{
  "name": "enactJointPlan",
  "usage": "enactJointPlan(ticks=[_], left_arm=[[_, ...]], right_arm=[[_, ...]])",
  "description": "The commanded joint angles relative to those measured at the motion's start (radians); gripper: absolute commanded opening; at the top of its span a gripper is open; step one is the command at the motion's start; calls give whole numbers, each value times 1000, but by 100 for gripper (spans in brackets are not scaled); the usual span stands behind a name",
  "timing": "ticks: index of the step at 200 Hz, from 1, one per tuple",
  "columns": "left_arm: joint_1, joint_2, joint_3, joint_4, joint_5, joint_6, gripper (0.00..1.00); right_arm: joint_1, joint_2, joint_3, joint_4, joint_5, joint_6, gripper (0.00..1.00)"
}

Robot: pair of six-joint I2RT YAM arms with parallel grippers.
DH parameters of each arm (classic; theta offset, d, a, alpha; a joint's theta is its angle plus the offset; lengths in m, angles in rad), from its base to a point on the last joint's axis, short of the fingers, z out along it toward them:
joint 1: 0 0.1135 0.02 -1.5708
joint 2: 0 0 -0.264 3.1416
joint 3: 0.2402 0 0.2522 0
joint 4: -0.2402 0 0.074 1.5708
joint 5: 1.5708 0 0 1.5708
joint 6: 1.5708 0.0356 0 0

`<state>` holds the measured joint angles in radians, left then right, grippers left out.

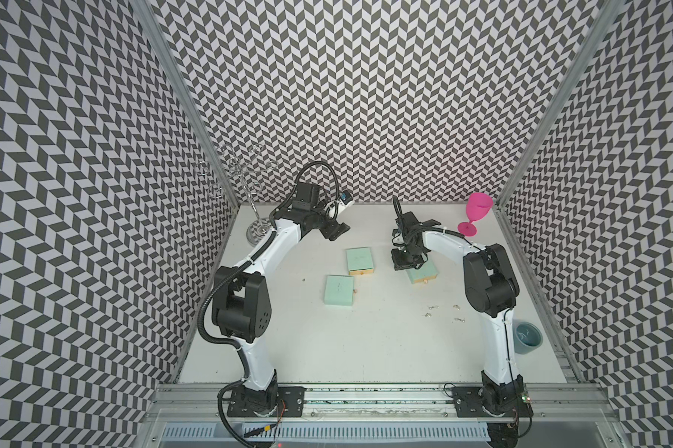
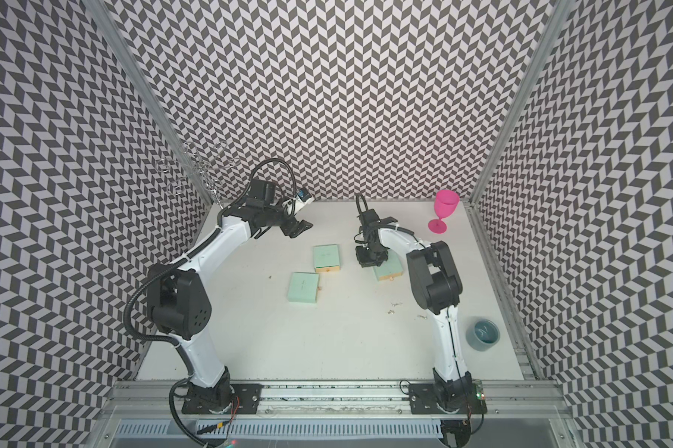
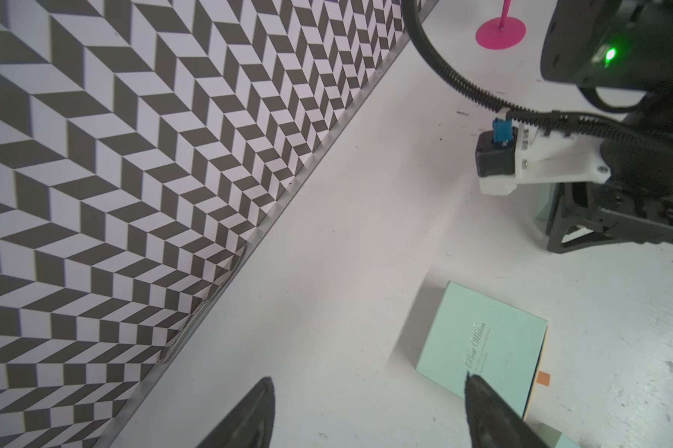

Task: Place the earrings into the drawer-style jewelry box
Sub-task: Move the jewelry box to the center of the board.

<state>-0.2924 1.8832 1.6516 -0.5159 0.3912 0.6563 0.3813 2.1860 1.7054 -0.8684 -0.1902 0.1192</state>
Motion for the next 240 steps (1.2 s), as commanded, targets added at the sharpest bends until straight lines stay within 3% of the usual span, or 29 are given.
enactJointPlan(ticks=[1, 22, 48, 101, 150, 240], left_arm=[[-26, 88, 53, -46, -25, 46, 77], [-24, 185, 128, -52, -53, 53, 73], [-20, 277, 225, -76, -82, 65, 72], [-11, 320, 263, -74, -84, 79, 72], [-11, 325, 260, -79, -83, 80, 72], [-11, 347, 241, -76, -110, 93, 72]], right_arm=[[-10, -14, 49, -6, -18, -9, 21], [-9, -95, 9, 5, -54, 24, 21], [-10, -260, -177, 45, -57, 77, 21], [-10, -504, -480, 88, -15, 156, 20], [-17, -434, -495, 100, 87, 160, 20], [-65, -172, -216, 60, 179, 64, 20]])
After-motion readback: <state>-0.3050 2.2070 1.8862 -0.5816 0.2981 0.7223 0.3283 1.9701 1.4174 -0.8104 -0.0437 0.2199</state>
